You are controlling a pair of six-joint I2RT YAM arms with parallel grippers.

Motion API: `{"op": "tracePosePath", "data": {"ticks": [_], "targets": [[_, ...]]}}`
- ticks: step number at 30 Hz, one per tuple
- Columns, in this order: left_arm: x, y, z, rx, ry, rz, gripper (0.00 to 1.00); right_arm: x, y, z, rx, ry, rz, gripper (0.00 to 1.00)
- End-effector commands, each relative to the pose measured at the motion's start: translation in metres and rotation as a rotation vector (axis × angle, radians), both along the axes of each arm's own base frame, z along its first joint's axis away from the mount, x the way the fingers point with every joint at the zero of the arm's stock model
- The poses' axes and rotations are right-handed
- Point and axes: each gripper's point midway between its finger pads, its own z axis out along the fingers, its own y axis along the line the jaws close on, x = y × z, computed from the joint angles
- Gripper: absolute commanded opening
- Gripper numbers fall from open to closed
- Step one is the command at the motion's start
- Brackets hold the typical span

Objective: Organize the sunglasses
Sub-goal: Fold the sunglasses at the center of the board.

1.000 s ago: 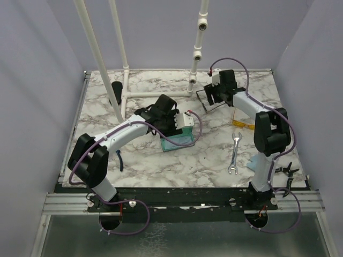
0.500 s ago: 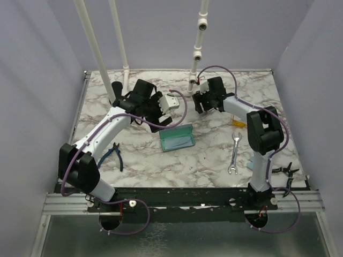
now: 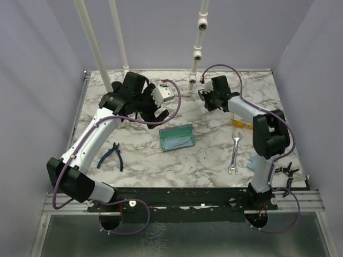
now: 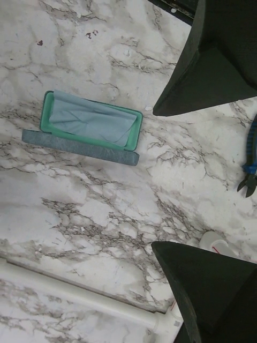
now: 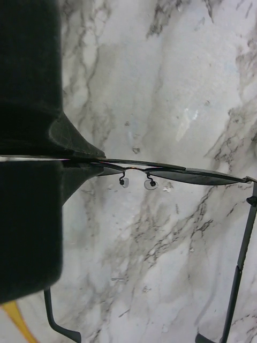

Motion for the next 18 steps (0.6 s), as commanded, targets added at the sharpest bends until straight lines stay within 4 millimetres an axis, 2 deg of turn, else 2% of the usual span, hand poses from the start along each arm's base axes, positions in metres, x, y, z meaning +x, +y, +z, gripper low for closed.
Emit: {"op": "tracePosePath", "data": {"ticks": [1, 4, 8, 11, 13, 16, 18], "targets": [[-0.018, 0.01, 0.046, -0.051, -0.064, 0.015, 0.99, -0.03, 0.003, 0.074, 0.086, -0.089, 0.061, 0.01], [-0.037, 0.012, 0.059, -0.05, -0.084, -0.068, 0.99, -0.072, 0.023, 0.121, 0.197, -0.152, 0.25, 0.01], [-0.062, 0.016, 0.063, -0.027, -0.058, -0.176, 0.99, -0.149, 0.043, 0.175, 0.337, -0.241, 0.514, 0.01], [-0.082, 0.011, 0.078, -0.093, -0.102, -0.257, 0.99, -0.203, 0.055, 0.215, 0.459, -0.323, 0.698, 0.01], [-0.092, 0.003, 0.097, -0.188, -0.164, -0.285, 0.99, -0.237, 0.061, 0.245, 0.552, -0.396, 0.807, 0.0], [-0.11, -0.01, 0.145, -0.403, -0.323, -0.318, 0.99, -0.271, 0.066, 0.286, 0.651, -0.527, 0.888, 0.0], [-0.125, -0.021, 0.181, -0.578, -0.37, -0.354, 0.99, -0.293, 0.069, 0.309, 0.701, -0.603, 0.949, 0.01]]}}
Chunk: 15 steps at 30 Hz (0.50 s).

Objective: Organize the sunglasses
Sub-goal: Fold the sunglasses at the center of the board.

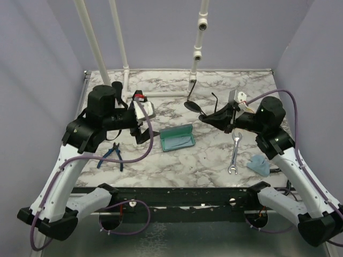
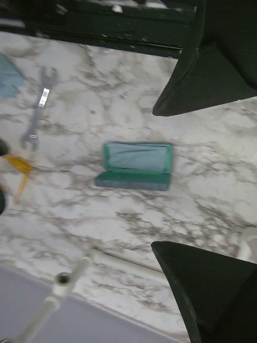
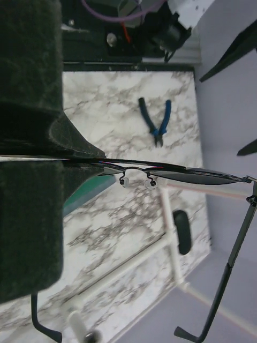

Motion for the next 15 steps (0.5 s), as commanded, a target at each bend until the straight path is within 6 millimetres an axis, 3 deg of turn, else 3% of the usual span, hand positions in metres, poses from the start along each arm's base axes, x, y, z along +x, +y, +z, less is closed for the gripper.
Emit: {"op": "tracePosePath", "data": {"ticks": [1, 6, 10, 15], "targets": [[-0.042, -0.032, 0.101, -0.443, -0.129, -0.179, 0.99, -0.062, 0.018, 0.053, 0.173, -0.126, 0.25, 0.01], [-0.063, -0.038, 0.167, -0.723, -0.086, -0.239, 0.99, -0.109, 0.034, 0.093, 0.302, -0.223, 0.417, 0.0], [-0.064, -0.038, 0.173, -0.743, -0.039, -0.228, 0.96, -0.121, 0.046, 0.108, 0.382, -0.274, 0.474, 0.0], [-0.08, -0.037, 0.176, -0.739, -0.016, -0.28, 0.76, -0.121, 0.059, 0.125, 0.465, -0.288, 0.503, 0.0]]}}
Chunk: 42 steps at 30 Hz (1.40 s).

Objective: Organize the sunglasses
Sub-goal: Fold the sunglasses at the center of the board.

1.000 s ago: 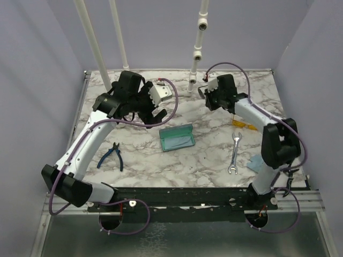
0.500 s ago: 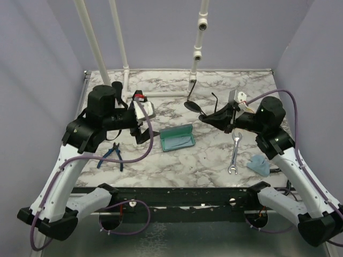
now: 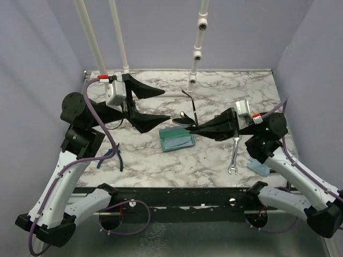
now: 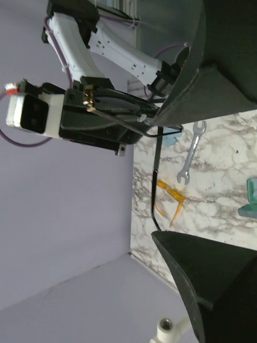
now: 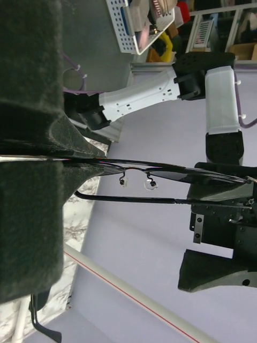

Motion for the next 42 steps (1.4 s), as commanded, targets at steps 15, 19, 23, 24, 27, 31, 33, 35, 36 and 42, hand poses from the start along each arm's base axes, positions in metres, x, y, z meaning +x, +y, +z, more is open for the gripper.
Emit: {"op": "tracePosePath", "data": {"ticks": [15, 19, 23, 24, 27, 31, 33, 35, 36, 42], "targets": [[-0.056, -0.001, -0.002, 0.012, -0.081, -0.21, 0.53, 0.017, 0.028, 0.038, 0.163, 0.022, 0.011, 0.01], [-0.058, -0.002, -0.003, 0.016, -0.092, -0.22, 0.5, 0.022, 0.028, 0.039, 0.165, 0.036, -0.018, 0.01], [-0.052, -0.003, -0.002, 0.004, -0.084, -0.192, 0.46, 0.025, 0.032, 0.035, 0.157, 0.043, -0.021, 0.0], [-0.05, -0.004, -0.001, 0.0, -0.082, -0.186, 0.46, 0.025, 0.032, 0.034, 0.155, 0.04, -0.018, 0.01], [-0.044, -0.005, 0.003, -0.013, -0.074, -0.165, 0.46, 0.022, 0.036, 0.032, 0.144, 0.036, 0.004, 0.0], [-0.036, -0.005, 0.01, -0.032, -0.074, -0.129, 0.46, 0.013, 0.035, 0.03, 0.13, 0.01, 0.039, 0.01], [-0.034, -0.005, 0.014, -0.041, -0.076, -0.118, 0.46, 0.011, 0.034, 0.028, 0.121, 0.005, 0.046, 0.01], [-0.039, -0.006, 0.017, -0.047, -0.097, -0.146, 0.39, 0.012, 0.035, 0.027, 0.12, 0.008, 0.041, 0.01], [-0.042, -0.006, 0.017, -0.043, -0.104, -0.163, 0.35, 0.013, 0.035, 0.027, 0.119, 0.012, 0.037, 0.01], [-0.043, -0.006, 0.01, -0.034, -0.087, -0.172, 0.2, 0.02, 0.04, 0.022, 0.1, 0.025, 0.026, 0.01]]}}
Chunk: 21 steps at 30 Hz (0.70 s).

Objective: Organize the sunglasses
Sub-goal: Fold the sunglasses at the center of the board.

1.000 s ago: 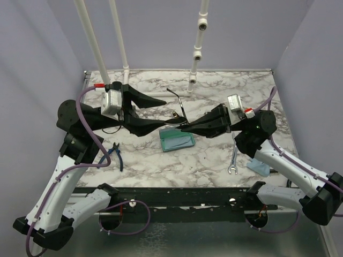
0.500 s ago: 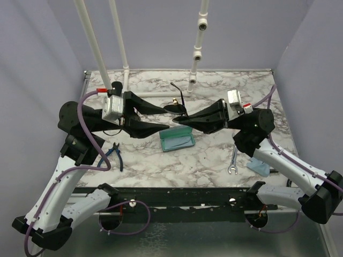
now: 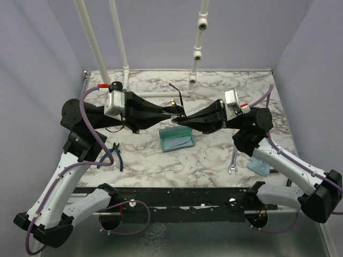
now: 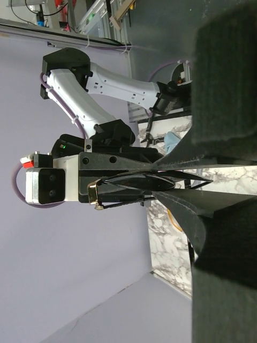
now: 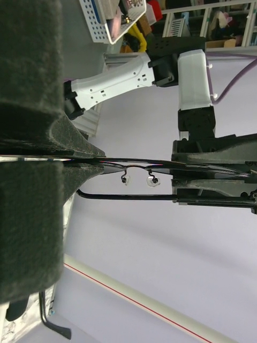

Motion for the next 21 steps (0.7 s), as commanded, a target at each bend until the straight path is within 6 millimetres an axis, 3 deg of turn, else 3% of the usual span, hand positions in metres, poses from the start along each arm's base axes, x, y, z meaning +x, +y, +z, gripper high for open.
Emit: {"op": "tracePosePath", "data": {"ticks": [1, 3, 7, 14, 21], "targets": [[-0.01, 0.002, 0.007, -0.016, -0.028, -0.026, 0.16, -0.001, 0.004, 0.004, -0.012, -0.02, 0.009, 0.01], [-0.009, 0.002, 0.01, -0.02, -0.03, -0.023, 0.01, 0.001, 0.007, 0.0, -0.027, -0.011, 0.015, 0.0], [-0.012, 0.002, 0.008, -0.014, -0.032, -0.033, 0.0, 0.004, 0.01, -0.005, -0.047, 0.006, 0.017, 0.03], [-0.02, 0.005, -0.002, 0.018, -0.104, -0.052, 0.0, 0.017, 0.001, -0.011, -0.082, 0.04, -0.115, 0.5], [-0.009, 0.007, -0.032, 0.119, -0.188, 0.009, 0.0, 0.027, -0.031, -0.006, -0.095, 0.077, -0.341, 0.64]]}}
